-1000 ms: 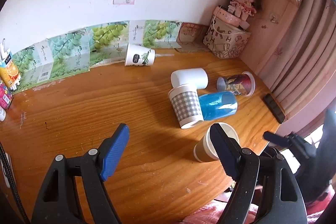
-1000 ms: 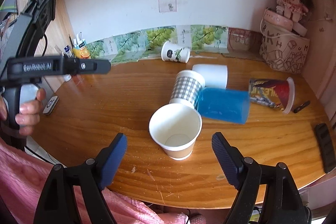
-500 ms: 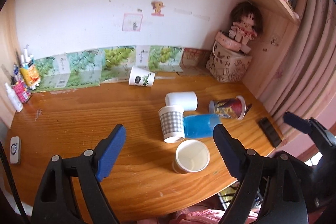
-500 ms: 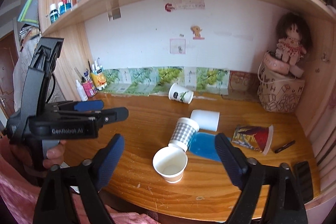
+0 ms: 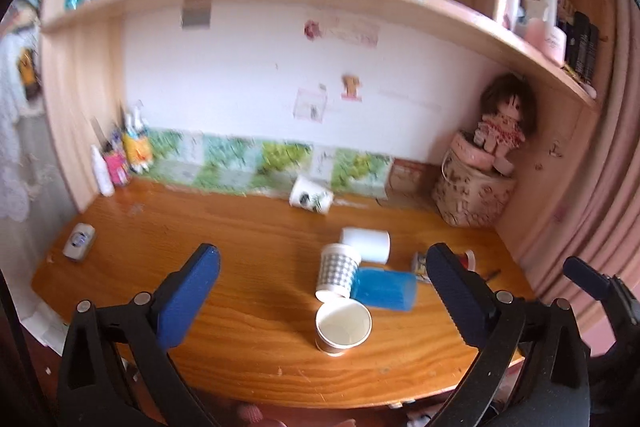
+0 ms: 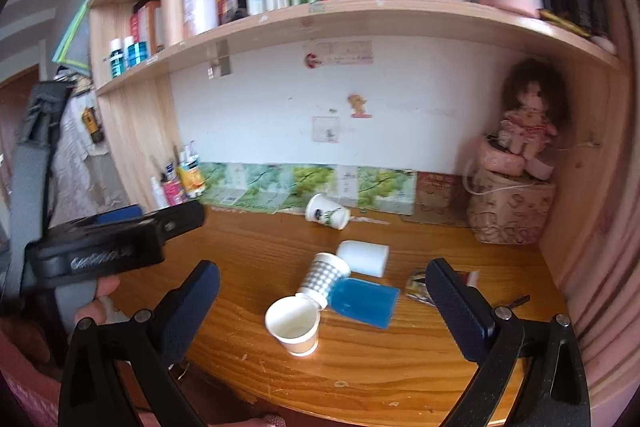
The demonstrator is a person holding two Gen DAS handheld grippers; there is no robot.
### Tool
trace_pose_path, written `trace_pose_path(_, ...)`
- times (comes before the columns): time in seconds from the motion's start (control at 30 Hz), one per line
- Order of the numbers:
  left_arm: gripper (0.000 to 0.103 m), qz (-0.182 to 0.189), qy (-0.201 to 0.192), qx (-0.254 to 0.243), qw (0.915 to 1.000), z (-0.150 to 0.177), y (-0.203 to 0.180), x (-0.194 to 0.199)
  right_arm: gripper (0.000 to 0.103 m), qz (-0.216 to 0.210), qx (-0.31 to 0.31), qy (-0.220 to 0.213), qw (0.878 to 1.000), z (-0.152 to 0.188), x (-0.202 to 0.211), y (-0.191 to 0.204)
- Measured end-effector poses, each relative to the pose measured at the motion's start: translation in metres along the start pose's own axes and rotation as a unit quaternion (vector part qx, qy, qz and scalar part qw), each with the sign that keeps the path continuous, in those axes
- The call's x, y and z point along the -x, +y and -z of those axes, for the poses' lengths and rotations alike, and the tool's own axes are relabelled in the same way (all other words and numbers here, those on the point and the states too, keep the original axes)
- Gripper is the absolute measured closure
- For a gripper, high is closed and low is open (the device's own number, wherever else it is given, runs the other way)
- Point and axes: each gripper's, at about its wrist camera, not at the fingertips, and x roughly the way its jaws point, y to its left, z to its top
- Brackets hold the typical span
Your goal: Flip cup upright
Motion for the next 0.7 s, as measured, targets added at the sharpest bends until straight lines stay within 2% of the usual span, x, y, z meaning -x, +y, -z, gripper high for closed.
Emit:
trace_pose_path(0.07, 0.0, -0.022, -0.014, -0.005, 0.9997, 0.005, -0.011, 0.01, 0.0, 0.0, -0.015, 0.0, 1.0, 0.003, 0.006, -0.006)
trace_pose_path(0.23, 0.0, -0.045, -0.038, -0.004, 0.9983, 0.011, -0.023, 0.023, 0.0, 0.019, -0.029, -0.016, 0.999, 0.01, 0.024, -0.022)
trace_pose_path(0.7, 0.0, -0.081, -0.039, -0.021, 0.9958, 0.017, -0.045, 0.028, 0.0, 0.013, -0.04, -0.027, 0.999, 0.017, 0.032, -0.039)
